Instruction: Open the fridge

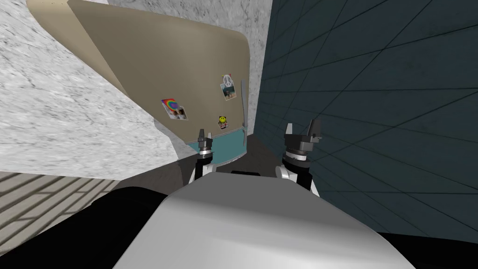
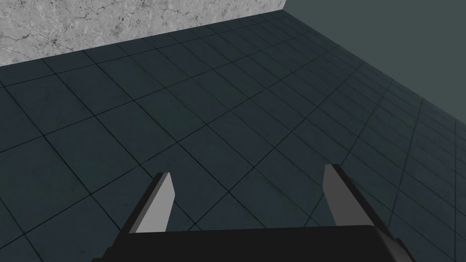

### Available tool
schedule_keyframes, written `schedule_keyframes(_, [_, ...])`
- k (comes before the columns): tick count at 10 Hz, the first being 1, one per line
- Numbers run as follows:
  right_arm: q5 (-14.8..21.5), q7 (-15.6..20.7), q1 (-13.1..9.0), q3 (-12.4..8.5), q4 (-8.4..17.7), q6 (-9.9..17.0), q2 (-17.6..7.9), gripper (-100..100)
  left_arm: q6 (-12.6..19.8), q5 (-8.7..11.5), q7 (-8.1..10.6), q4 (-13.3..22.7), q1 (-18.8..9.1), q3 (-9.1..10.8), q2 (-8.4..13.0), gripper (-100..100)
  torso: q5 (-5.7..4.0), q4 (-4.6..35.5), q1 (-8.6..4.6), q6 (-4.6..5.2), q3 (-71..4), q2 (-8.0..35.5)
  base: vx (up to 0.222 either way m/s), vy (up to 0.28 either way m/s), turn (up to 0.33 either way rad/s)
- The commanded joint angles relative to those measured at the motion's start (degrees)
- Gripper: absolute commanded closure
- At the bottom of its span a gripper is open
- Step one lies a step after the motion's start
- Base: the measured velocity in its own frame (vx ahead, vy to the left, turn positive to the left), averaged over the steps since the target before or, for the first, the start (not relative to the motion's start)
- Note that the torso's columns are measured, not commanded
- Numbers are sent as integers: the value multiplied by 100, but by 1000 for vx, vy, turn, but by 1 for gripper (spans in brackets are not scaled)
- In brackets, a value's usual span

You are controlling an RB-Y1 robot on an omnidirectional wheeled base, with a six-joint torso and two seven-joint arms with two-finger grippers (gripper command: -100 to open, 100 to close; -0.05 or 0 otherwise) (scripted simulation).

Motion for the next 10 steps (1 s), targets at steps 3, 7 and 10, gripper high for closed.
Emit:
schedule_keyframes(3, [0,0,0,0,0,0,0,0,0,0,0,0,0,0,0,0,0,1269,0,0,-2537,1270,0,0,0])
schedule_keyframes(7, [0,0,2,1,2,0,1,0,-215,172,131,304,-54,54,601,-100,-6,1948,-20,0,-3926,1937,98,-98,41])
schedule_keyframes(10, [0,0,2,1,2,0,1,0,-407,326,247,571,-101,101,736,-100,0,1960,0,0,-3920,1963,167,-166,47])
